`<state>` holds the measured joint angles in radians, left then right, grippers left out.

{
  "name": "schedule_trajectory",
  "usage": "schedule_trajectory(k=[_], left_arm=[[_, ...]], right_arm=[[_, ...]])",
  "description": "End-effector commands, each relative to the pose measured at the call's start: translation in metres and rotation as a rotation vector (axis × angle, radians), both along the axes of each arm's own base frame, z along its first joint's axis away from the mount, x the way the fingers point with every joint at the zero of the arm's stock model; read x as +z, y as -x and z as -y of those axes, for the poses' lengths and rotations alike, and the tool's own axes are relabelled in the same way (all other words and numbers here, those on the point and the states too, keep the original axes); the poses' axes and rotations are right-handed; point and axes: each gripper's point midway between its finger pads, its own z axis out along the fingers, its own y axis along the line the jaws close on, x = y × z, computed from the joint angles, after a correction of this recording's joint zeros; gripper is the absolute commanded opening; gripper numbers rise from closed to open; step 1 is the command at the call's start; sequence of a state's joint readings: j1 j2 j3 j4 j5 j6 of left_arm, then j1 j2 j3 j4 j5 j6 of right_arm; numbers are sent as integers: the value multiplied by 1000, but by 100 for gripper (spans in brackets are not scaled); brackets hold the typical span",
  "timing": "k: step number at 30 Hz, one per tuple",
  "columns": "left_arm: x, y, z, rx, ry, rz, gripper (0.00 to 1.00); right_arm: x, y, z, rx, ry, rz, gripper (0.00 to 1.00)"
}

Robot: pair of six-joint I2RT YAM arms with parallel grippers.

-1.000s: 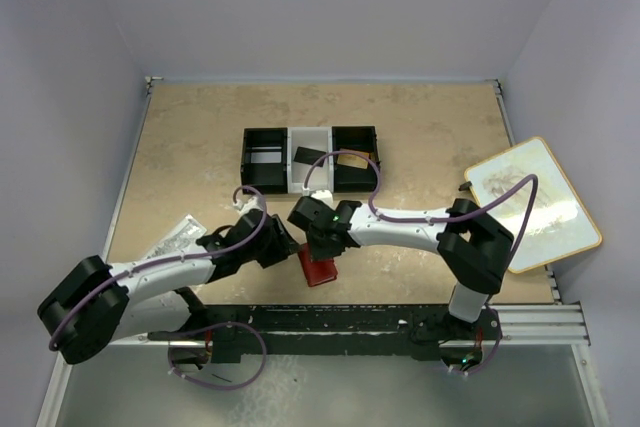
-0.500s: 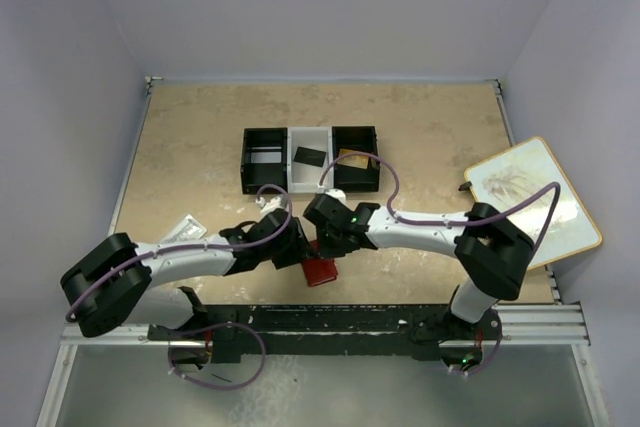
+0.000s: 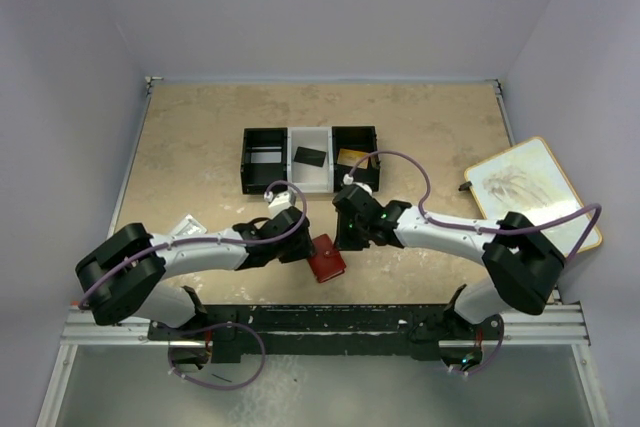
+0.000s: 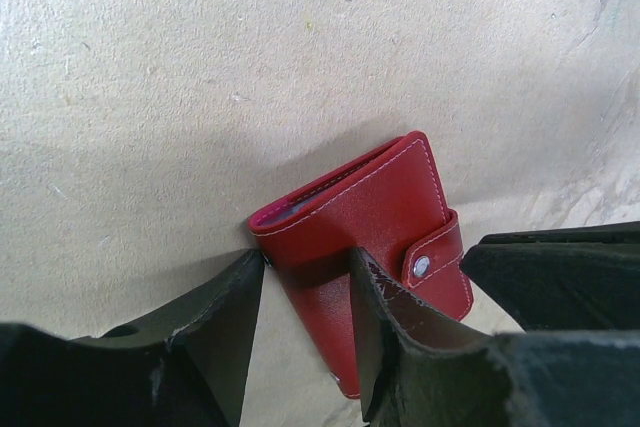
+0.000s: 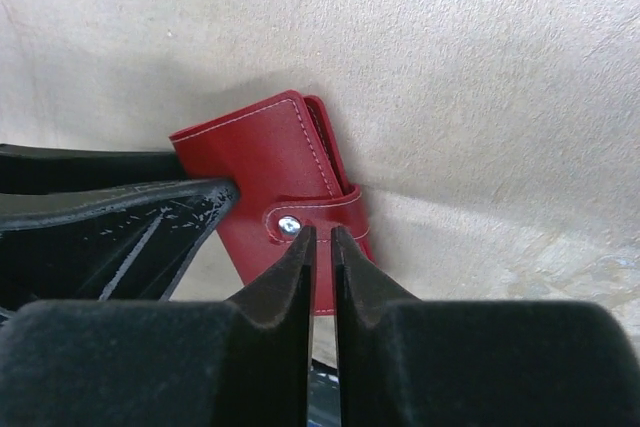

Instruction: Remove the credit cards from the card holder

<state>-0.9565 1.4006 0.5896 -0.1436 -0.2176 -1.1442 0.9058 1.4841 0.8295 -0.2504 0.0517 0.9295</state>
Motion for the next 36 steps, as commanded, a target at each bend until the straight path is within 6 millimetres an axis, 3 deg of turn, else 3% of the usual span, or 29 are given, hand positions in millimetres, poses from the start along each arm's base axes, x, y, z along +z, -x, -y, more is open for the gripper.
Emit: schedule_trajectory(k=[1, 6, 15, 21, 25, 34, 36], left_arm=[[-41, 19, -53, -11, -260, -63, 39], [-38, 17, -43, -15, -221, -54, 38], [-37, 17, -35, 2, -167, -45, 33], [-36, 17, -36, 19, -149, -37, 32], [-36, 17, -37, 24, -146, -35, 31], [-36, 16, -38, 32, -145, -31, 30], [-36, 16, -38, 34, -145, -31, 30]], right_arm=[[13, -8, -5, 43, -13, 71, 18], [32, -8, -21, 120, -45, 142, 35], [15, -2, -39, 182, 83, 129, 36], [-10, 4, -21, 118, 214, 70, 37], [-12, 6, -12, 98, 240, 68, 38], [-8, 17, -15, 150, 203, 66, 41], [-15, 23, -8, 163, 223, 55, 41]])
